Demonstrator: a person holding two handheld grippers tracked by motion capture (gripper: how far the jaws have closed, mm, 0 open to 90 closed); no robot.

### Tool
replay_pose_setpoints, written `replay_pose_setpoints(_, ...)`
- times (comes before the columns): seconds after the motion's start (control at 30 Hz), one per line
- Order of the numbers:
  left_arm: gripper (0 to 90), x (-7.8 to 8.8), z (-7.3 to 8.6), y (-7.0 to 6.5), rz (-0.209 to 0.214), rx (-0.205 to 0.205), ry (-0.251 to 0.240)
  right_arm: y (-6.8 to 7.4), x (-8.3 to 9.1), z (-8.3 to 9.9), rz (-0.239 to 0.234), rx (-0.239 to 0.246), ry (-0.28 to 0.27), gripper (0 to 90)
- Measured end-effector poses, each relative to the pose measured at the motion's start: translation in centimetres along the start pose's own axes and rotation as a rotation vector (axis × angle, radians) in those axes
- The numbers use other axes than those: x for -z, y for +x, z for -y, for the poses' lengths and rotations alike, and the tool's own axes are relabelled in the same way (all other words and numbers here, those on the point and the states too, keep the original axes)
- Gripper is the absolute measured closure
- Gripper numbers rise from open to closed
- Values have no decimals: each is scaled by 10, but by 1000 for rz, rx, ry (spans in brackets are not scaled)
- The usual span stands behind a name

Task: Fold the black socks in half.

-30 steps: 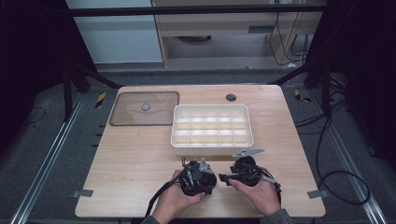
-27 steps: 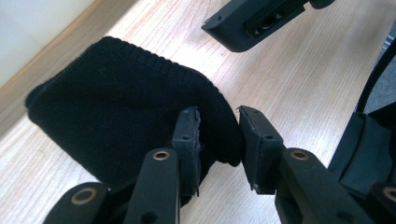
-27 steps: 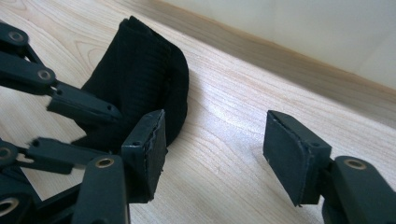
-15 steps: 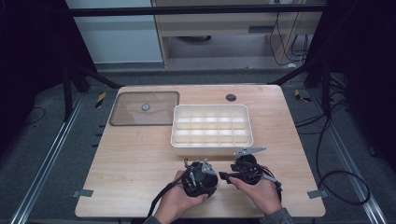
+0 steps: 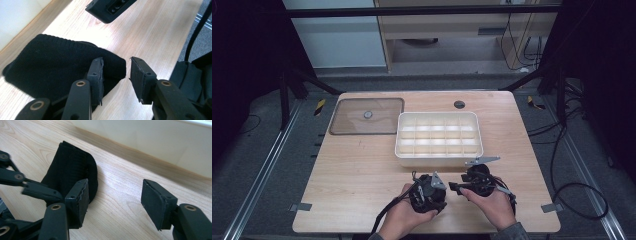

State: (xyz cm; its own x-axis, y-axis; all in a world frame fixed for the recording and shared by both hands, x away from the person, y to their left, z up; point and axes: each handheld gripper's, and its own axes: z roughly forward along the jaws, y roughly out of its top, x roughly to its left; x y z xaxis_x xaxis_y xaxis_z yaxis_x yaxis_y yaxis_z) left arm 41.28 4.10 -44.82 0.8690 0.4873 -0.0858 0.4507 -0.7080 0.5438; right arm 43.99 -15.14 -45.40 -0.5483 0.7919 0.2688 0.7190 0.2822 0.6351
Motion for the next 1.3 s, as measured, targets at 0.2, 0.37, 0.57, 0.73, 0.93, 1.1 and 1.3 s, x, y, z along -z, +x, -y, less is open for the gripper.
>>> replay_pose_setpoints(0.2, 632, -9, 2, 1, 9, 17, -2, -1, -1, 0, -2, -2, -3, 411)
replay_pose_setpoints(0.37, 618, -1, 4, 1, 21, 30, -33, -2, -2, 1, -3, -4, -2, 416)
replay_pose_setpoints(0.57, 622, 12, 2, -2, 22, 17, -50, -2, -1, 1, -3, -8, -6, 414)
replay_pose_setpoints(0.73, 625, 11, -3, -4, 24, 16, -53, -3, 2, 0, -1, -15, -10, 410)
replay_pose_setpoints(0.93, 637, -7, -4, 0, 40, 28, -21, -7, 5, 0, 7, -17, -17, 412)
replay_pose_setpoints(1.1, 638, -12, -3, 1, 43, 33, -21, -7, 6, 1, 5, -17, -20, 415)
replay_pose_setpoints(1.3, 623, -5, -3, -1, 44, 33, -35, -6, 5, 0, 3, -16, -18, 416)
